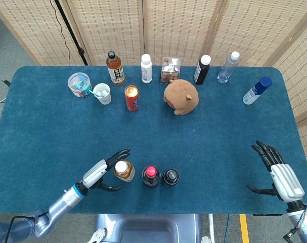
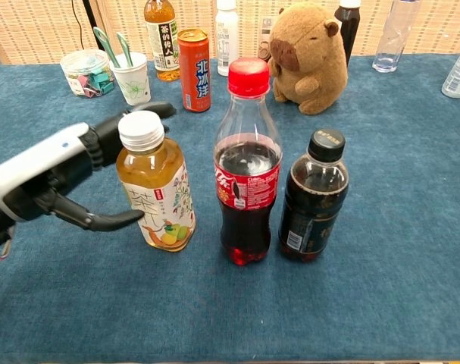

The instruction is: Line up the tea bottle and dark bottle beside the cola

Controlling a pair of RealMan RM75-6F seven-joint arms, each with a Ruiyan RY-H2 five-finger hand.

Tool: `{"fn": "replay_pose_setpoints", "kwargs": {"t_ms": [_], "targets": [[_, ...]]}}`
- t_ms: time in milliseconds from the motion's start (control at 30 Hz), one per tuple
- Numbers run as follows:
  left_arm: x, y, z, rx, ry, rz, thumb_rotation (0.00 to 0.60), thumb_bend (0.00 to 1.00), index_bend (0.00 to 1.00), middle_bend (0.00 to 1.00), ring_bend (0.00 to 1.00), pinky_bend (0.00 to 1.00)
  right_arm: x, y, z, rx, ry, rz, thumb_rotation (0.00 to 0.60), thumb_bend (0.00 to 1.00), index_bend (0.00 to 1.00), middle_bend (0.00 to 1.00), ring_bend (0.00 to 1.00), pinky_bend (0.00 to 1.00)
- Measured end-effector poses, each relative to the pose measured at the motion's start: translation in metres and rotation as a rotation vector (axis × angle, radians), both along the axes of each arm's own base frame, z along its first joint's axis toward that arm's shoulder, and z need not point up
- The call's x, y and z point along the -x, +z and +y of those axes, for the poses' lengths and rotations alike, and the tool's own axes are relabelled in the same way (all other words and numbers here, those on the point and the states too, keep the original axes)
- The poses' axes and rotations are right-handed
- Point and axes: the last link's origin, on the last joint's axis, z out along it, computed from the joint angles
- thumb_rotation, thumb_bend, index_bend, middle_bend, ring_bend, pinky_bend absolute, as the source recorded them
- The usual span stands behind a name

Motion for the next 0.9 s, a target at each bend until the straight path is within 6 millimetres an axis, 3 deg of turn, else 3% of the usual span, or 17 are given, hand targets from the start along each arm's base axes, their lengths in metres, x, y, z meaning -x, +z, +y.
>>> {"fn": "replay_pose_setpoints", "kwargs": {"t_ms": [167,467,733,900], "targets": [[0.006,0.025,0.001,-0.048,0.005,-0.038,0.6,0.25,0.0,0.0,0.0,0.08,-0.001,-0.001,0.001,-0.005,0.004,0.008,0.6,0.0,0.0,0.0,0.0,0.0],[0.024,0.095,0.004,-0.266,0.065,-0.019,0.6,0.25,0.0,0.0,0.0,0.0,-0.001,-0.001,0.002,0.022,0.015,0.073,0.6,0.0,0.0,0.0,0.0,0.0],[0.054,0.157,-0.009,-0.54,0.243,0.26,0.6,0.22,0.0,0.0,0.0,0.0,0.001,0.005,0.002,0.171,0.023,0.263,0.6,0.0,0.0,0.0,0.0,0.0],[0.085,0.197,-0.039,-0.638,0.492,0.473,0.6,0.22,0.0,0.0,0.0,0.0,-0.001,0.007,0.009,0.245,0.005,0.354,0.6,0.0,0.0,0.0,0.0,0.0]]}}
